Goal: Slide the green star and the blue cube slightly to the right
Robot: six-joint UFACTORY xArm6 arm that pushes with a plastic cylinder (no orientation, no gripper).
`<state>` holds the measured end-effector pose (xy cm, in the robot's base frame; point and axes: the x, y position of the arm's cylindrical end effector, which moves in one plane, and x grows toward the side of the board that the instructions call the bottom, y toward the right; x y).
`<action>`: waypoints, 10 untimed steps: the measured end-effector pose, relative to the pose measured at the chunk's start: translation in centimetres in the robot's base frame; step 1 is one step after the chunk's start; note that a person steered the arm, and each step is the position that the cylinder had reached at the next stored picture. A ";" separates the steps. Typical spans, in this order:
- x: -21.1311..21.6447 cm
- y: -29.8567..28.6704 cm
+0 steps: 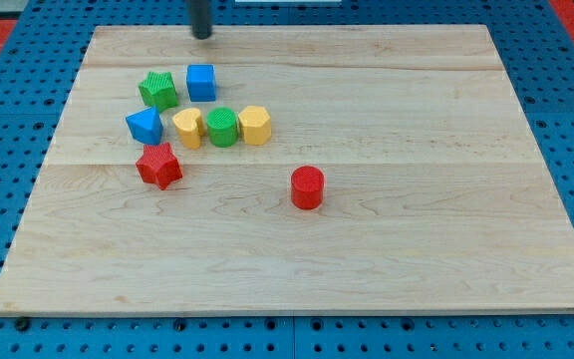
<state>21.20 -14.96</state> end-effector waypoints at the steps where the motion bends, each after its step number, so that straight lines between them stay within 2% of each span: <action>1: 5.4 0.1; 2: 9.1 0.5; 4: 10.2 5.1; 5: 8.1 5.5; 6: 5.4 0.4; 7: 5.9 -5.8; 8: 11.2 -6.0; 9: 13.5 -3.8; 10: 13.6 -1.5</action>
<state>34.79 -16.48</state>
